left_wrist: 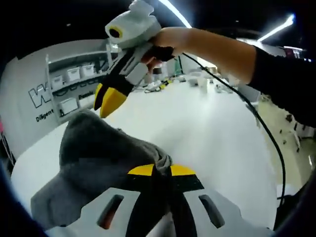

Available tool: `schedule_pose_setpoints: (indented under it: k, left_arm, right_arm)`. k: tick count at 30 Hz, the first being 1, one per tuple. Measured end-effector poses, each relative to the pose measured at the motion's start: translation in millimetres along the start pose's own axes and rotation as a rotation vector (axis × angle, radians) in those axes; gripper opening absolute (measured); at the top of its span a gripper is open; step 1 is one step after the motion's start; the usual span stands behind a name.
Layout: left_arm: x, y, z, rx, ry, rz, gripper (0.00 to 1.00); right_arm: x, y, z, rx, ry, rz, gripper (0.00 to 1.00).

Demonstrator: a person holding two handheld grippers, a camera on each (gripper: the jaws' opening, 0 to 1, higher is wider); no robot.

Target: Open the folded towel by lifting each exposed corner and separating the folded layers until the towel lies flat within the target outline without major curled edges

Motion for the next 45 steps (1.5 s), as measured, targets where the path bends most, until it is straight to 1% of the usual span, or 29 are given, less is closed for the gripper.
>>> schedule_pose_setpoints:
  k: [3,7,11,13,15,16,17,20,22,23,25,26,27,28,29,30,31,32,34,36,39,40,41,42,43,44,45]
  left_arm:
    - [-0.8,6.3,3.5,0.005,0.001,0.009,0.1]
    - [-3.3,12.9,9.4,-0.004,-0.008,0.022,0.1]
    - [-6.2,17.6,16.7,-0.024,-0.019,-0.022,0.12]
    - [-7.1,19.9,20.6,-0.033,-0.017,-0.04,0.17]
    - [-7.9,24.9,24.2,-0.063,-0.018,-0.068,0.27]
    - [-8.0,28.9,26.8,-0.084,-0.018,-0.073,0.32]
    - [-7.9,32.3,28.6,-0.106,-0.013,-0.068,0.38]
    - [-7.3,36.7,29.7,-0.132,0.002,-0.08,0.51]
    - [-7.3,39.3,29.3,-0.163,0.009,-0.095,0.56]
    - [-6.4,39.7,28.7,-0.178,0.014,-0.103,0.61]
    - [-3.2,42.0,25.5,-0.23,0.041,-0.148,0.71]
    - [-1.2,39.9,21.2,-0.234,0.055,-0.155,0.77]
    - [-0.3,38.4,16.9,-0.232,0.06,-0.151,0.79]
    - [0.1,37.0,13.7,-0.229,0.062,-0.145,0.79]
    - [-0.2,33.2,8.8,-0.22,0.054,-0.127,0.78]
    - [-1.9,28.0,3.8,-0.206,0.031,-0.116,0.77]
    - [-2.8,22.8,-0.8,-0.188,0.027,-0.106,0.75]
    - [-3.7,17.1,-5.6,-0.17,0.034,-0.103,0.73]
    - [-5.3,5.8,-14.4,-0.14,0.043,-0.114,0.73]
    - [-6.2,-5.5,-23.5,-0.105,0.055,-0.118,0.73]
    - [-8.5,-24.4,-37.7,-0.035,0.072,-0.103,0.73]
    - [-9.5,-29.2,-41.7,-0.02,0.073,-0.099,0.73]
    - [-10.3,-32.2,-44.4,-0.01,0.072,-0.101,0.73]
    - [-11.0,-36.1,-49.1,0.011,0.071,-0.102,0.73]
    - [-11.0,-39.2,-53.7,0.034,0.073,-0.089,0.72]
    - [-9.7,-41.5,-58.1,0.058,0.082,-0.057,0.72]
    - [-8.6,-42.9,-62.2,0.075,0.088,-0.037,0.73]
  right_arm:
    - [-6.7,1.4,2.6,-0.006,-0.03,-0.002,0.17]
    - [-10.3,3.6,3.5,-0.008,-0.037,0.006,0.18]
    - [-13.2,3.3,10.1,-0.015,-0.042,0.007,0.18]
    - [-19.7,1.4,18.8,-0.009,-0.076,0.0,0.18]
    - [-30.0,-0.3,27.6,-0.004,-0.141,-0.013,0.18]
    - [-34.9,-1.2,33.7,-0.004,-0.155,-0.013,0.19]
    - [-38.1,-1.7,37.1,-0.002,-0.162,-0.011,0.19]
    - [-43.2,-2.3,42.5,0.0,-0.171,-0.004,0.19]
    - [-47.3,-2.4,47.9,-0.009,-0.181,0.002,0.18]
    - [-50.3,-2.2,50.3,-0.019,-0.202,-0.002,0.18]
    - [-58.6,-0.7,55.8,-0.061,-0.282,-0.041,0.18]
    - [-61.0,-4.4,63.4,-0.059,-0.283,-0.051,0.17]
    - [-60.5,-6.0,65.6,-0.059,-0.278,-0.05,0.14]
    - [-58.1,-8.2,67.4,-0.065,-0.283,-0.055,0.13]
    - [-56.0,-7.8,66.4,-0.092,-0.287,-0.077,0.13]
    - [-55.3,-8.7,66.5,-0.101,-0.291,-0.092,0.13]
    - [-55.4,-9.4,67.0,-0.099,-0.291,-0.088,0.13]
    - [-55.4,-8.5,66.3,-0.102,-0.292,-0.087,0.13]
    - [-55.2,-7.5,64.7,-0.106,-0.291,-0.085,0.15]
    - [-54.5,-3.9,61.3,-0.122,-0.278,-0.08,0.21]
    - [-54.0,-0.5,53.6,-0.144,-0.244,-0.059,0.28]
    - [-53.2,0.2,51.5,-0.162,-0.241,-0.047,0.32]
    - [-52.1,1.5,47.9,-0.208,-0.266,-0.02,0.37]
    - [-49.8,1.6,45.7,-0.23,-0.273,-0.018,0.43]
    - [-45.4,-0.9,43.1,-0.227,-0.26,-0.025,0.46]
    - [-39.8,-3.9,40.0,-0.228,-0.238,-0.026,0.48]
    - [-32.4,-6.5,35.4,-0.252,-0.197,-0.016,0.51]
Point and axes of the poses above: the point that each gripper's makers call its tool centre point, and the gripper's own axes: z roughly forward along the fingers, y roughly to its right, x roughly out of its top, the point moved 10 cm from there along -z, roughly backward along the fingers, and after that the axes turned 4 degrees about z, right-handed, at the moved point
